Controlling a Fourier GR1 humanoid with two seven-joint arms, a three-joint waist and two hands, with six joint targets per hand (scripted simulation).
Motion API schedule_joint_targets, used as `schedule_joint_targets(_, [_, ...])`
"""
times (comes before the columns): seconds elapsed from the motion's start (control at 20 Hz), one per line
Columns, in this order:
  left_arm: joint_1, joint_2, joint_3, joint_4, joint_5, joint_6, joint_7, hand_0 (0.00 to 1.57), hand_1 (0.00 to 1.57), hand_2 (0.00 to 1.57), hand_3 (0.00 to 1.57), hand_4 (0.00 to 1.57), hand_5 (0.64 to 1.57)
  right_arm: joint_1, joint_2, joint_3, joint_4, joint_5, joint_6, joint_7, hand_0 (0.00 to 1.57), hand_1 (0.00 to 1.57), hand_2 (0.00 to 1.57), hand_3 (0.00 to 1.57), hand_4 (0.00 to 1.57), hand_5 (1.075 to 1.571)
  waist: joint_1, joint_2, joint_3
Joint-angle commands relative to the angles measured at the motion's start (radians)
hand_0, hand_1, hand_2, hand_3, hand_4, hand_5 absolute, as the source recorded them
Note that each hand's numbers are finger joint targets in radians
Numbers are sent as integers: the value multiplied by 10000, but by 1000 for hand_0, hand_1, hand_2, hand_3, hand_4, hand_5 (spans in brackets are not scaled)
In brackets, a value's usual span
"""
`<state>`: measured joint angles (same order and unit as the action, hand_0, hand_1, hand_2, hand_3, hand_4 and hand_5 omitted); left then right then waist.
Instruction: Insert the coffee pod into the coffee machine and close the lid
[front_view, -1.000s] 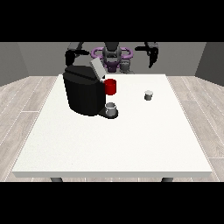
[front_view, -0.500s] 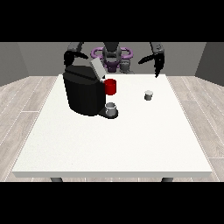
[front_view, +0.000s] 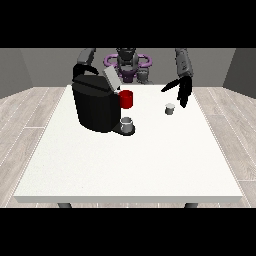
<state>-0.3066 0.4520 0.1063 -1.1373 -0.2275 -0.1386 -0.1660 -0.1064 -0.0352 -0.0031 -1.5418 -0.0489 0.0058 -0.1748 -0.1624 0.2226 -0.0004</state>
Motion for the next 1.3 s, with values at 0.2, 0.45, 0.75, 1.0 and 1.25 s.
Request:
schedule_joint_targets(0.2, [-1247,847,-8,2108,-1138,10,-785,0,0,0,0,0,1571,-642,165,-137,376,159,-380,-61,0,0,0,0,467,1571,-111,1002,0])
schedule_joint_targets(0.45, [-2260,1015,125,3408,-1474,46,-262,0,0,0,0,0,1571,-906,187,148,262,672,-648,54,0,0,0,0,519,1571,-403,1498,0])
schedule_joint_targets(0.75, [-2690,1060,-276,4479,-2268,168,-1138,0,0,0,0,0,1571,-1158,-128,1,195,526,-279,-192,0,0,0,0,258,1571,-521,1896,-3])
schedule_joint_targets(1.0, [-2815,1169,-304,4767,-2333,-518,-848,0,0,0,0,0,1571,-1331,-303,-600,577,157,-398,463,0,0,0,0,374,1571,-341,1312,2])
schedule_joint_targets(1.25, [-3050,956,-384,4872,-2555,-434,-780,0,0,188,0,0,1571,-1174,-43,-460,1178,426,-565,-355,0,0,0,0,401,1571,-259,1394,4])
